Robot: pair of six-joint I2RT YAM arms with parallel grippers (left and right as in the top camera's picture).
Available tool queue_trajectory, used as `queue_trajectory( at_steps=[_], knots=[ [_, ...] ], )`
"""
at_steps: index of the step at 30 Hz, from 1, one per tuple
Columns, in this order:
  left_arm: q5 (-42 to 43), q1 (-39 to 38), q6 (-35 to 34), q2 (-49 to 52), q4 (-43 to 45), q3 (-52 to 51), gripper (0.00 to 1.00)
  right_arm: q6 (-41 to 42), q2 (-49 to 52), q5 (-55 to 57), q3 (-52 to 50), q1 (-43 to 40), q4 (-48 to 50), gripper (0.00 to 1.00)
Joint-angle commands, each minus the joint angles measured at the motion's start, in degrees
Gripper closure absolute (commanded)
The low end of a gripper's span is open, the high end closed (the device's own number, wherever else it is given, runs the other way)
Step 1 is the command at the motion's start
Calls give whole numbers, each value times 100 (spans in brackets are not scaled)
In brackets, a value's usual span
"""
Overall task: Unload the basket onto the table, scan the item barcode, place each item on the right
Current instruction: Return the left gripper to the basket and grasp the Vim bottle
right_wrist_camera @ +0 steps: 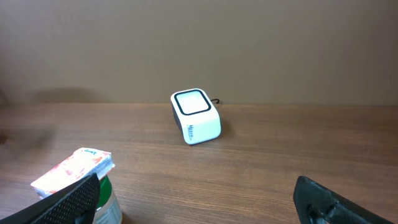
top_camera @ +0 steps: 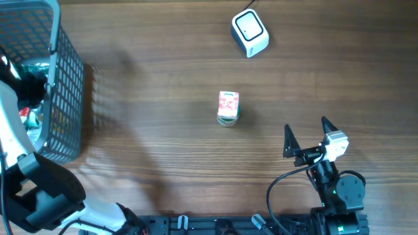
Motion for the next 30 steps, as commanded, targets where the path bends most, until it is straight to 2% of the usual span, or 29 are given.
queue_trajectory(
  at_steps=[1, 6, 11, 16, 22, 25, 27, 30],
  knots=[
    [457, -15, 1412, 33, -61, -44, 0, -35, -11, 33, -4, -15, 24, 0],
    [579, 55, 2430, 33, -144, -44, 0, -37, -11, 33, -4, -13, 24, 0],
    [1961, 544, 3445, 39, -442, -61, 0, -35, -11, 33, -4, -15, 24, 0],
    [2455, 1110, 3491, 210, -538, -94, 1, -35, -11, 33, -4, -15, 24, 0],
    [2636, 1137, 3491, 365, -645, -98, 2, -35, -11, 33, -4, -15, 24, 0],
    [2664, 1117, 3488, 365, -678, -127, 9, -37, -11, 33, -4, -15, 24, 0],
    [2662, 1117, 3484, 365, -682, -262, 27, -35, -11, 33, -4, -15, 24, 0],
    [2664, 1117, 3442, 365, -643, -463, 35, -37, -11, 33, -4, -15, 24, 0]
  ],
)
